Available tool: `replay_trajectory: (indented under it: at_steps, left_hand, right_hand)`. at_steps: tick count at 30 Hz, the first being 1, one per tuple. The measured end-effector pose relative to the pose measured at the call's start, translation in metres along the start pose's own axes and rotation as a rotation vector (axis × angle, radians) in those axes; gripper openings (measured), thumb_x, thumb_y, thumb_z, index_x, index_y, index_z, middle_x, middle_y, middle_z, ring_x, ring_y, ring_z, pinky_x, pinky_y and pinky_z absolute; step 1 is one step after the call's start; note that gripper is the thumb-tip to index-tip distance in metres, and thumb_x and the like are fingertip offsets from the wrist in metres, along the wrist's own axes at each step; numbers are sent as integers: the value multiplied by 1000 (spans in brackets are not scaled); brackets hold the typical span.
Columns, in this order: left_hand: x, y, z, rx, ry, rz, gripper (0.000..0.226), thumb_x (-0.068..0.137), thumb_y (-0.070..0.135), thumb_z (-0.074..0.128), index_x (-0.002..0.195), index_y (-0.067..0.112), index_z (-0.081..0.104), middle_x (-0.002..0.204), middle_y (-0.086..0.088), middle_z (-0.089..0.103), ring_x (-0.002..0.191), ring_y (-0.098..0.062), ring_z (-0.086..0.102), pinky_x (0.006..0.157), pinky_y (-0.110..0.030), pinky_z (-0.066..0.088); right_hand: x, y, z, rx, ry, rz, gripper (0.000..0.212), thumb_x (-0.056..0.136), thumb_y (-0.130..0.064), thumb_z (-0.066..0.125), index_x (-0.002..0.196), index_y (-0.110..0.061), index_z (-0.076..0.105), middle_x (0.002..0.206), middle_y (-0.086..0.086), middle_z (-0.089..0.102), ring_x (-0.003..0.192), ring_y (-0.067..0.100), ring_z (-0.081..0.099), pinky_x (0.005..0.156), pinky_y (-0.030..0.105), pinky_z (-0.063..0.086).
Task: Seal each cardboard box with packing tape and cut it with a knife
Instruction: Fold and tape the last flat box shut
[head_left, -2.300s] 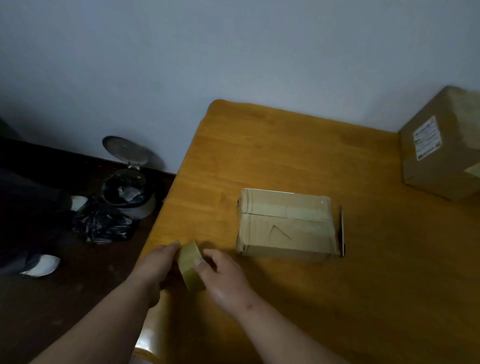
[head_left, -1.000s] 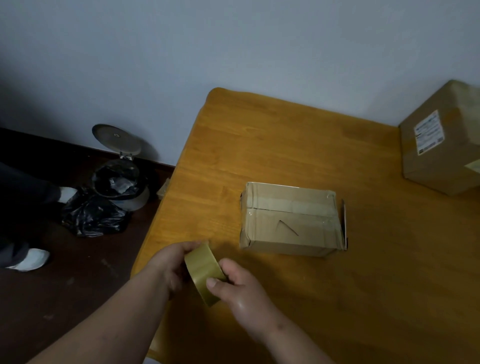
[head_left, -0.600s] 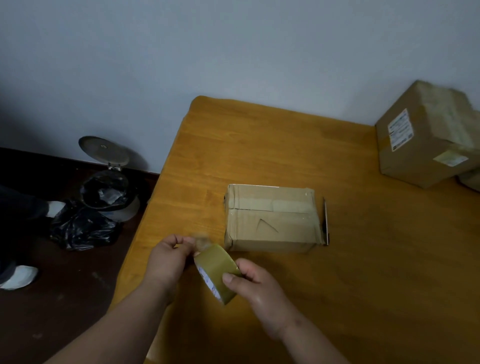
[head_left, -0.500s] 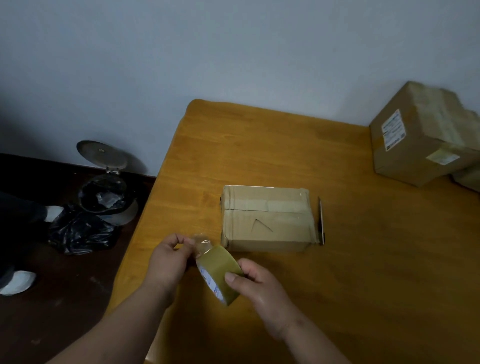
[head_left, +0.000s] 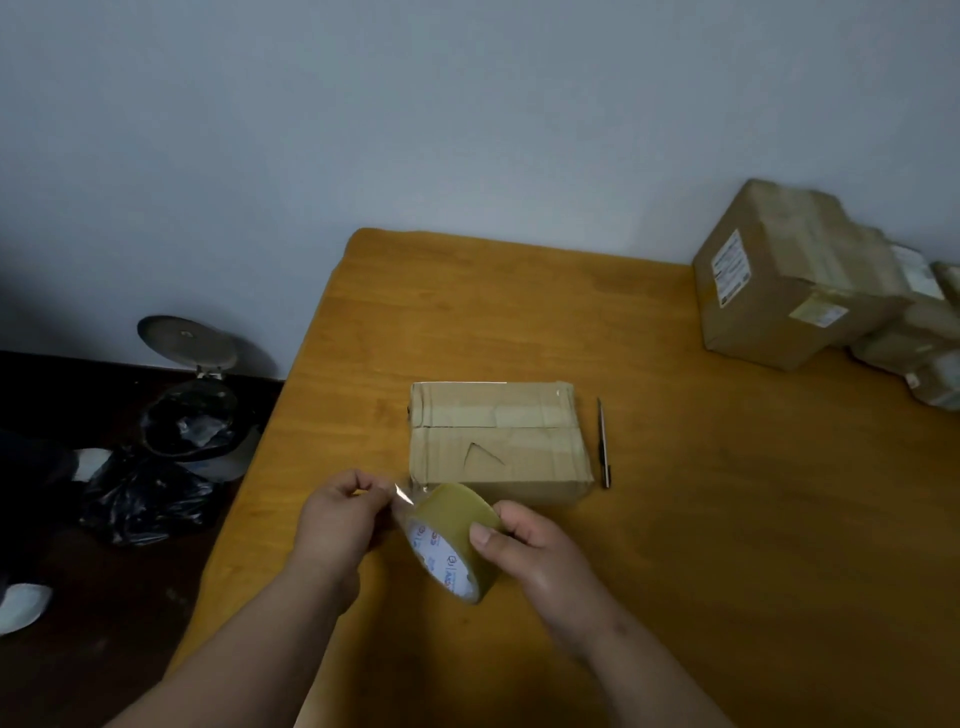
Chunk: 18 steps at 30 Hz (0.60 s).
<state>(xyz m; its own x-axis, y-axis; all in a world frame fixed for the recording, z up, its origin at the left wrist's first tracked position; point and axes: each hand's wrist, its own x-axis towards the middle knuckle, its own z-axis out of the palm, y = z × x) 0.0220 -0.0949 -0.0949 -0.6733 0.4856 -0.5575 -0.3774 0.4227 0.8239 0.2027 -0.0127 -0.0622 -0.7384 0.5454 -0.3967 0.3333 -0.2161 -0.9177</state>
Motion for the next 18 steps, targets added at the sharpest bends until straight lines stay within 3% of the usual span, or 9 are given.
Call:
replay_trajectory:
  at_steps: [4, 9, 12, 14, 16, 18]
  left_hand:
    - [-8, 15, 17, -270, -101, -159, 10, 94, 7, 58, 89, 13, 64, 64, -4, 68, 51, -13, 61, 55, -27, 49]
    - [-15, 26, 19, -191, -207, -183, 10, 87, 9, 68, 97, 11, 68, 66, -4, 69, 50, -12, 62, 51, -22, 49]
    - [-18, 29, 22, -128, -175, -136, 3, 91, 8, 64, 90, 8, 67, 68, -6, 70, 54, -12, 65, 57, -26, 49]
    - [-19, 30, 25, -100, -124, -72, 8, 92, 8, 63, 84, 9, 65, 68, -8, 70, 54, -14, 64, 59, -27, 49]
    - [-21, 32, 29, -82, -71, -4, 12, 92, 5, 62, 80, 7, 64, 65, -9, 69, 50, -13, 63, 49, -22, 49]
    - [-24, 31, 35, -50, -3, 77, 16, 92, 3, 62, 75, 5, 63, 64, -11, 68, 46, -11, 61, 41, -18, 44]
  right_hand:
    - [-3, -4, -19, 12, 30, -47, 34, 82, -51, 62, 97, -22, 70, 96, 2, 71, 94, 19, 66, 86, 39, 50]
    - [-6, -12, -39, 18, 42, -83, 33, 84, -49, 63, 100, -21, 72, 96, 4, 73, 92, 19, 67, 79, 31, 49]
    - [-6, -17, -48, 42, 23, -101, 37, 79, -49, 66, 97, -17, 73, 92, 7, 72, 87, 17, 65, 77, 31, 48]
    - [-5, -21, -51, 30, 23, -129, 48, 77, -50, 67, 98, -7, 69, 91, 18, 68, 86, 21, 62, 79, 36, 47]
    - [-5, -26, -53, 4, 25, -164, 63, 76, -51, 66, 98, 7, 60, 87, 22, 60, 83, 25, 55, 77, 42, 42]
    - [-5, -29, -54, -45, 17, -194, 63, 78, -51, 64, 94, 9, 55, 83, 14, 56, 78, 22, 51, 73, 40, 39]
